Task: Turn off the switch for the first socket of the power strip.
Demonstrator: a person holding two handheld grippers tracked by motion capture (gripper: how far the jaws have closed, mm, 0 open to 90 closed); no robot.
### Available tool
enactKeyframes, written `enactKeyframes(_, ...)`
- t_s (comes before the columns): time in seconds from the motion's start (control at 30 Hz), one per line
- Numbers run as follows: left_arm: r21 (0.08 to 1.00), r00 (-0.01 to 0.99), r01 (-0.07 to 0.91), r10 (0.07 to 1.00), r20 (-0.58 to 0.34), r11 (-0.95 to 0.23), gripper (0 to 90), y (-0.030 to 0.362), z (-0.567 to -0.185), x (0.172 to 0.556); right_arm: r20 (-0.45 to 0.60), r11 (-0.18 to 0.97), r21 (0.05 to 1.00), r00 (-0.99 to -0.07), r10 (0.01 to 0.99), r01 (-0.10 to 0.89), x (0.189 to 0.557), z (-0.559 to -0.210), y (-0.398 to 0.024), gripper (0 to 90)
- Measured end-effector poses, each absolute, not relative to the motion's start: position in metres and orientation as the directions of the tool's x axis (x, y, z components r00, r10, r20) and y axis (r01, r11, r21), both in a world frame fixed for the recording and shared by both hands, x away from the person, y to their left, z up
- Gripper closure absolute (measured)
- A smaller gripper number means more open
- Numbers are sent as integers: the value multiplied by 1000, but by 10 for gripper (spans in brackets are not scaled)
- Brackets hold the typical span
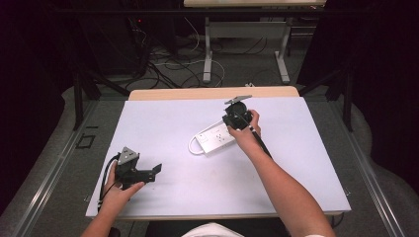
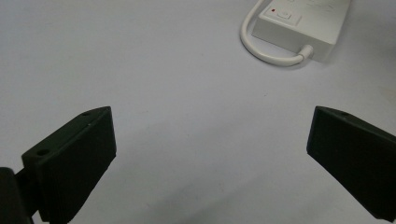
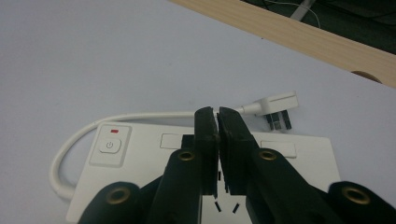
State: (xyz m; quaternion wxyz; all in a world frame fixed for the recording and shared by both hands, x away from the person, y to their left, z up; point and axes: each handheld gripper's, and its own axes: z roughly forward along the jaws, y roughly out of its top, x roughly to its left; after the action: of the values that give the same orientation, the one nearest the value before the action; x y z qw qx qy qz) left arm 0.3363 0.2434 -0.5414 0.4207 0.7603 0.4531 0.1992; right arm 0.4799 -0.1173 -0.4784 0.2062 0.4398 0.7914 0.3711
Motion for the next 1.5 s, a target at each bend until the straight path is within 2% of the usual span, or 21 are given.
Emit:
enactKeyframes(0.4, 822, 510, 520, 856, -80, -233, 12, 244, -542, 336, 14, 334, 752, -521, 853, 568, 490, -488, -113, 900)
enactKeyframes(1.5, 819, 511, 525, 855, -86, -231, 12, 243, -542, 337, 58, 339, 707, -529, 847, 620, 503, -518, -100, 900)
